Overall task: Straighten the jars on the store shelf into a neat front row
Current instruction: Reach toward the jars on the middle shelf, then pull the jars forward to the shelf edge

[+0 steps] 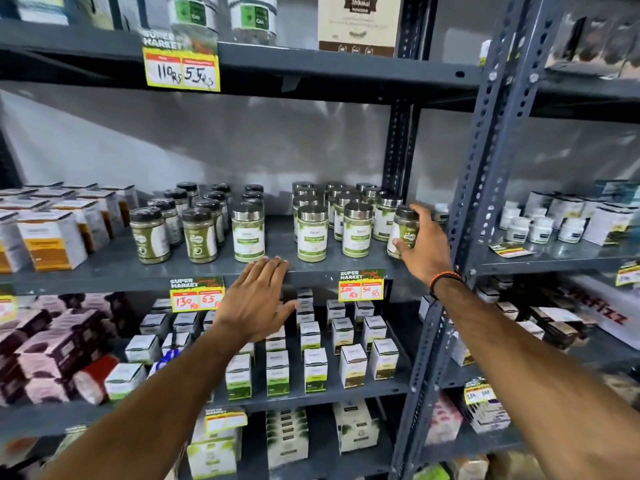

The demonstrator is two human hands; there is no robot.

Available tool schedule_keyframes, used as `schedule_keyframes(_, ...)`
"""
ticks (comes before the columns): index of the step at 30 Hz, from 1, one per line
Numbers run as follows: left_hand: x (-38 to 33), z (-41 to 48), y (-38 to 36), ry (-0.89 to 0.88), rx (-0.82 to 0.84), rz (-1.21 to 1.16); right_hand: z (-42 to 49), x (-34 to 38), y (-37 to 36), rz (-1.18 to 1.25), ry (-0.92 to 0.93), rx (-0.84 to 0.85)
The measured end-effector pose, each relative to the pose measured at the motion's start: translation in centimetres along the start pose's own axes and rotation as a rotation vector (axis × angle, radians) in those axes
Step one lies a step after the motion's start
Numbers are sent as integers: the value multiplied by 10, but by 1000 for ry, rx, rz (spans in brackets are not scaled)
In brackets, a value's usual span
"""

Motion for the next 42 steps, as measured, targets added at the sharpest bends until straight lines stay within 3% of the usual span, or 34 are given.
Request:
schedule_keyframes(8, 46, -60, 77, 67, -42, 12, -62, 98, 19, 69, 130, 18)
schedule_keyframes(19, 182, -118, 115, 251, -29, 39, -82, 221, -45, 131, 216, 49)
schedule_keyframes(28, 240, -119, 79, 375, 20, -32, -67, 227, -91, 62, 182, 37)
schedule_keyframes(42, 252, -117, 62, 315, 9, 71, -75, 227, -96, -34, 149, 59)
Point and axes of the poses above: each hand's wrist, its own z-axis towards the middle knuckle, its own y-axis out of the back of the hand, x = y × z, the point moved 10 cm from there along z, towards the middle knuckle, and after that the axes turned 14 degrees about -z, right-handed, at the moved point
